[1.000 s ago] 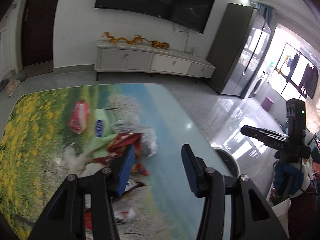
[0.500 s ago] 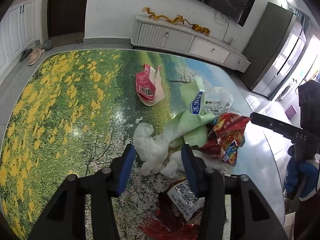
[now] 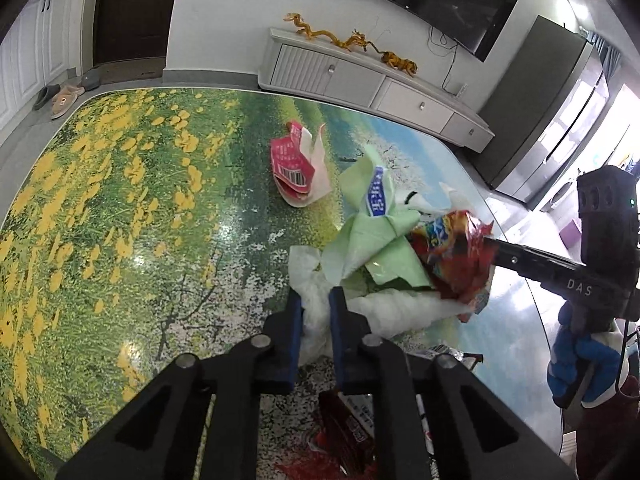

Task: Collect trash
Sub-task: 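Grasp white plastic with the left gripper while the right grasps a printed white bag, then move both bags over the bin and open both grippers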

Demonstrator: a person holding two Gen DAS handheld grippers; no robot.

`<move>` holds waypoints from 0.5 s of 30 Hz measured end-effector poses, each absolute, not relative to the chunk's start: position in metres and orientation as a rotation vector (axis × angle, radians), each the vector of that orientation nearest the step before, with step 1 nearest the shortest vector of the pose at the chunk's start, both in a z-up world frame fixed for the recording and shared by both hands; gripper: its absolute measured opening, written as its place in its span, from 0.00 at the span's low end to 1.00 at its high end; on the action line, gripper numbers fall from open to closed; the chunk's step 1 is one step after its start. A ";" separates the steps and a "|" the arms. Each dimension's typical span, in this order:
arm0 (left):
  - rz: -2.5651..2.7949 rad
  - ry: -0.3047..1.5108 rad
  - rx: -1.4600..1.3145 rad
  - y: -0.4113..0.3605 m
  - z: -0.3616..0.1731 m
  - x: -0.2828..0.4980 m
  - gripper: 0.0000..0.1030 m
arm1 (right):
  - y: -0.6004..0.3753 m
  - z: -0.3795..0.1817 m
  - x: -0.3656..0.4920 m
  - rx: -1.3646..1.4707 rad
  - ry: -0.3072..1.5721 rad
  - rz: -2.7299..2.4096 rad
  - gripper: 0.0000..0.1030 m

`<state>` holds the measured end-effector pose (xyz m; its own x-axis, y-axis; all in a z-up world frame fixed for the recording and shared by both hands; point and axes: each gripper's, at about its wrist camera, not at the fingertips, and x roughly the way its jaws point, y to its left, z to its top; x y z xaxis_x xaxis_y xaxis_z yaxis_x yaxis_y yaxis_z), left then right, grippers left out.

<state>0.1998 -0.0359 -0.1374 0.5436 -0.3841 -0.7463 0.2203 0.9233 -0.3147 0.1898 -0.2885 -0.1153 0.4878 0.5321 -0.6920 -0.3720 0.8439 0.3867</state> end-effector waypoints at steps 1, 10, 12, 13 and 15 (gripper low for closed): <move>-0.359 0.923 -0.198 -0.034 -0.135 0.197 0.11 | -0.290 -0.112 0.188 0.190 0.899 0.549 0.10; -0.359 0.797 -0.186 -0.028 -0.078 0.157 0.11 | -0.326 -0.071 0.145 0.172 0.784 0.483 0.09; -0.364 0.781 -0.179 -0.032 -0.067 0.150 0.11 | -0.336 -0.063 0.133 0.177 0.759 0.472 0.09; -0.365 0.773 -0.178 -0.034 -0.061 0.147 0.11 | -0.340 -0.059 0.129 0.180 0.751 0.467 0.09; -0.370 0.763 -0.177 -0.041 -0.052 0.142 0.11 | -0.351 -0.053 0.116 0.183 0.726 0.455 0.09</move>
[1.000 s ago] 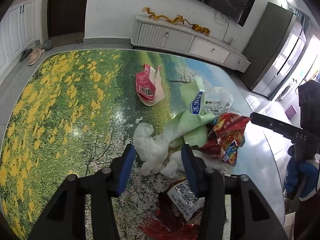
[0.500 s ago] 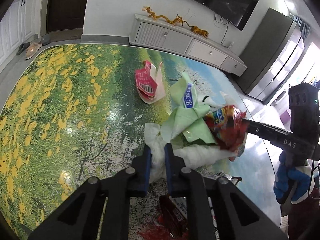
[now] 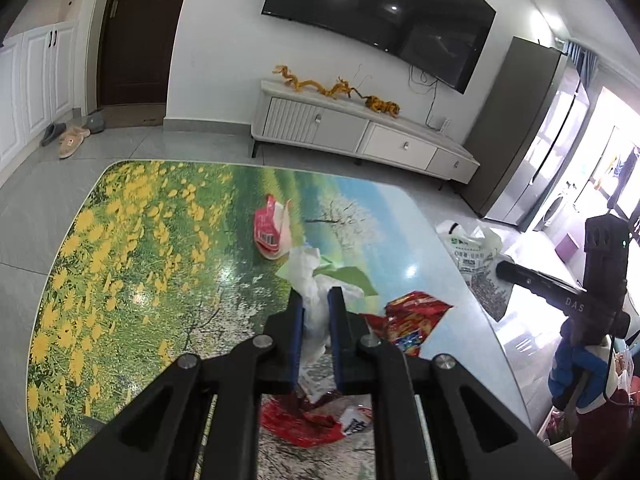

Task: Collect trash
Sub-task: 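Move both bags over the bin and open both grippers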

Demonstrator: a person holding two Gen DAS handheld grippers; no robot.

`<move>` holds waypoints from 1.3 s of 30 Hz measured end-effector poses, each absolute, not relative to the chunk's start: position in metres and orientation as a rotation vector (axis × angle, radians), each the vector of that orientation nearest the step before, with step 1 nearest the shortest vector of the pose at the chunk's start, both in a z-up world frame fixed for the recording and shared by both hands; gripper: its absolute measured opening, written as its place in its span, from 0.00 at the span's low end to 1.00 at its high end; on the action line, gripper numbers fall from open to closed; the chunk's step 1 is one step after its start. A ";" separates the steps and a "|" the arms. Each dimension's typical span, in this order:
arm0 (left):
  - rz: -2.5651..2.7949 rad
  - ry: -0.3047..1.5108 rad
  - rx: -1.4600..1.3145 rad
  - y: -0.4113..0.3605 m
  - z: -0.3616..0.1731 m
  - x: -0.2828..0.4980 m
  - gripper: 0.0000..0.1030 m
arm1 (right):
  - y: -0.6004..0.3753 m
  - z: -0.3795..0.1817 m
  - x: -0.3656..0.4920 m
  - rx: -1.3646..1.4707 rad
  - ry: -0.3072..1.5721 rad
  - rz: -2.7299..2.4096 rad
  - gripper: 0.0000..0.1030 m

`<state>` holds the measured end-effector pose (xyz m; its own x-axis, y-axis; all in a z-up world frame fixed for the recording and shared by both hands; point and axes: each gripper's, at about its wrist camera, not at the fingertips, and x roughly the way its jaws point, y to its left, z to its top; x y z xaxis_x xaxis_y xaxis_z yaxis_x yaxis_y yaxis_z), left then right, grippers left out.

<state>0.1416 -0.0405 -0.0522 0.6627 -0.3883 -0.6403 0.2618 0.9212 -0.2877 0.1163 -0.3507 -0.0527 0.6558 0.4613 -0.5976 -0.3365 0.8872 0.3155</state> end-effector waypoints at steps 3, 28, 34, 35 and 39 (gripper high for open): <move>-0.414 0.753 -0.159 -0.059 -0.039 0.132 0.11 | -0.371 -0.048 0.096 0.185 0.701 0.427 0.09; -0.939 1.015 0.103 -0.466 -0.108 0.140 0.15 | -0.656 -0.172 0.019 0.439 0.846 -0.164 0.11; -0.955 1.044 0.092 -0.506 -0.122 0.147 0.47 | -0.676 -0.196 0.026 0.481 0.878 -0.206 0.27; -0.957 1.047 0.092 -0.508 -0.123 0.147 0.47 | -0.677 -0.199 0.026 0.484 0.884 -0.215 0.32; -0.964 1.029 0.096 -0.499 -0.115 0.140 0.47 | -0.673 -0.196 0.021 0.468 0.886 -0.217 0.34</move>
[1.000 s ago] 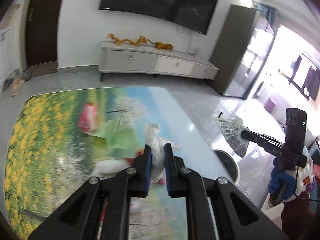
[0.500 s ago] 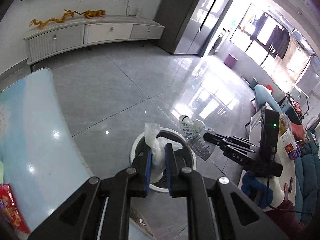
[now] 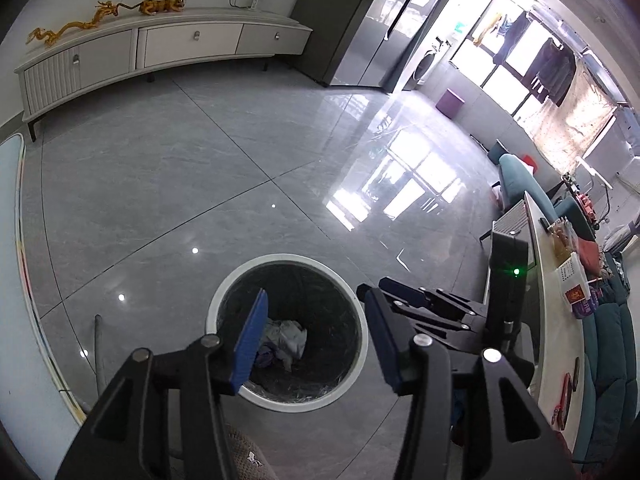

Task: Collect trash
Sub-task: 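Move both bags over the bin and open both grippers, then return both grippers to the table above the snack wrappers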

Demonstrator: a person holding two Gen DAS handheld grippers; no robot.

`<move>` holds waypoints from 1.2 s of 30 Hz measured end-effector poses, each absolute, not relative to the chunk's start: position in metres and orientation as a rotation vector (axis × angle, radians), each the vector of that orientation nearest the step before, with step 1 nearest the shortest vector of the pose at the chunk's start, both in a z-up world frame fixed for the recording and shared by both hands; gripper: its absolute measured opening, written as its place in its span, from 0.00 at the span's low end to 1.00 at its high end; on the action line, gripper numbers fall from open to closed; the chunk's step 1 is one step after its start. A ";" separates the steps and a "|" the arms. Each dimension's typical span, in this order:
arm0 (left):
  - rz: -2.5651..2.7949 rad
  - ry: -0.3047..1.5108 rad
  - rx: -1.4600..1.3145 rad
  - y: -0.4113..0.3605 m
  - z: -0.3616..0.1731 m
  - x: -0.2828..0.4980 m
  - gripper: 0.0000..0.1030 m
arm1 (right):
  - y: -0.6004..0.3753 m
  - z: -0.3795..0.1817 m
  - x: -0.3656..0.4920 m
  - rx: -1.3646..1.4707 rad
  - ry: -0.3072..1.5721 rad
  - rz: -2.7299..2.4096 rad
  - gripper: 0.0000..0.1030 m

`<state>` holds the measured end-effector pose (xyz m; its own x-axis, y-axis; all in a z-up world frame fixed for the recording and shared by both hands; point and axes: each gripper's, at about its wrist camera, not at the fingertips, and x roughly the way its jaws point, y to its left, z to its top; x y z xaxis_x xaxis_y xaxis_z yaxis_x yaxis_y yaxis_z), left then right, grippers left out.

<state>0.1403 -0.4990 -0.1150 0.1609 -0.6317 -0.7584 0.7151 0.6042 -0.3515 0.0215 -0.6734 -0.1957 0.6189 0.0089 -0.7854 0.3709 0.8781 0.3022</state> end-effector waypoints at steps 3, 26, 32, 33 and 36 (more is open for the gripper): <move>-0.919 0.961 0.135 -0.480 -0.102 0.130 0.47 | -0.660 -0.183 0.021 0.423 0.876 -0.203 0.34; -0.398 0.642 0.123 -0.181 -0.023 0.080 0.47 | -0.484 -0.038 0.003 0.195 0.667 0.086 0.38; -0.253 0.663 0.111 -0.082 -0.039 0.072 0.47 | -0.437 -0.022 0.014 0.151 0.661 0.168 0.39; -0.238 0.678 0.110 -0.068 -0.044 0.071 0.47 | -0.429 -0.022 0.018 0.146 0.666 0.186 0.39; -0.241 0.751 0.084 -0.038 -0.064 0.067 0.47 | -0.402 -0.028 0.029 0.132 0.689 0.240 0.39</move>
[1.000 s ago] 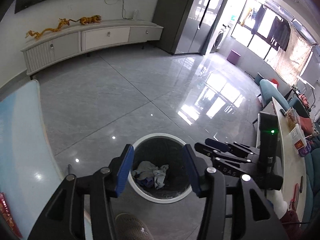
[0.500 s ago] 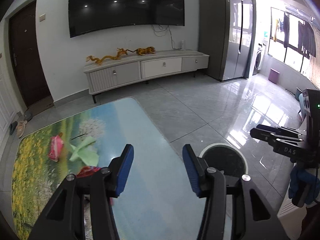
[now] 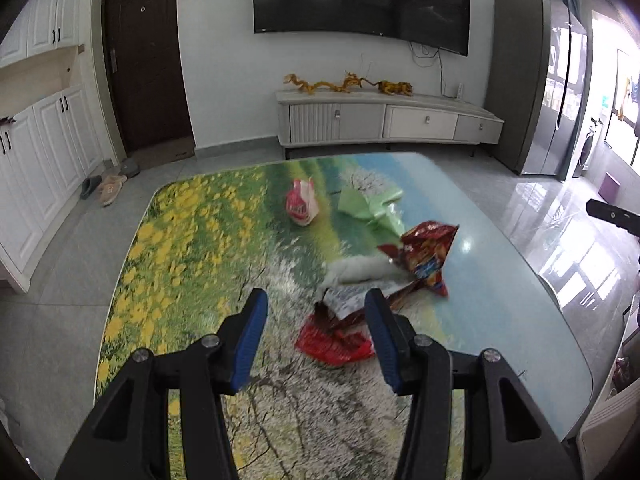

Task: Collect trash
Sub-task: 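Return both grippers to the table above the snack wrappers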

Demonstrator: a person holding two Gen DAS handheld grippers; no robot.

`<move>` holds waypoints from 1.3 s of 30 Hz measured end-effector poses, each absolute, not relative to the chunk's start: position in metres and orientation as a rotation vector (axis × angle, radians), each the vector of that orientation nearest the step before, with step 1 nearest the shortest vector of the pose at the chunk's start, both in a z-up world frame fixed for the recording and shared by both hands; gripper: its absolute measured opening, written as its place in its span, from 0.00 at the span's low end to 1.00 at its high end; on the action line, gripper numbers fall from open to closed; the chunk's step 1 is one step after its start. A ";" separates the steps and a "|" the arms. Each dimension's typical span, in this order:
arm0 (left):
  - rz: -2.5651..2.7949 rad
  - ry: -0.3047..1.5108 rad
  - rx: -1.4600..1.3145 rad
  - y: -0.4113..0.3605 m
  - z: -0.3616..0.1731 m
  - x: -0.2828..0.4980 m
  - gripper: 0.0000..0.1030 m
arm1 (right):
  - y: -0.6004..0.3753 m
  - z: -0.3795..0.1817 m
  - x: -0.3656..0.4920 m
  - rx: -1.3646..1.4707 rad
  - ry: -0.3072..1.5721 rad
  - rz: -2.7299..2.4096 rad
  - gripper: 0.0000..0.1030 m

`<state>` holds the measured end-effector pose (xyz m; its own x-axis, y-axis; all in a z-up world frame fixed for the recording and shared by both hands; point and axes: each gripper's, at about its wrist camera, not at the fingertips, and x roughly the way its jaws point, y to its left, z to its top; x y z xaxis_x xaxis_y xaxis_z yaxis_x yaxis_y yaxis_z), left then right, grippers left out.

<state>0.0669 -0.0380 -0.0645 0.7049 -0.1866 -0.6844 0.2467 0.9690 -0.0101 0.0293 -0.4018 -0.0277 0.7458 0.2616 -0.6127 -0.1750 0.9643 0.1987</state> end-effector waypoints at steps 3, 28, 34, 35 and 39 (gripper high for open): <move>-0.275 0.828 0.027 -0.025 -0.086 0.067 0.47 | -0.374 -0.039 0.043 0.124 0.723 0.297 0.39; -0.447 0.922 -0.021 -0.052 -0.144 0.110 0.15 | -0.270 -0.108 0.153 0.126 0.893 0.534 0.29; -0.452 0.906 -0.035 -0.055 -0.142 0.101 0.00 | -0.272 -0.107 0.149 0.112 0.874 0.532 0.05; -0.455 0.899 -0.041 -0.054 -0.140 0.099 0.00 | -0.273 -0.105 0.147 0.110 0.868 0.533 0.04; -0.473 0.894 -0.063 -0.054 -0.130 0.095 0.00 | -0.279 -0.099 0.140 0.110 0.851 0.528 0.04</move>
<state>0.0946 -0.0539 -0.1303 0.5309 -0.4218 -0.7350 0.3698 0.8957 -0.2469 0.1398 -0.2788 -0.0993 0.5399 0.4857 -0.6875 -0.3998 0.8667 0.2984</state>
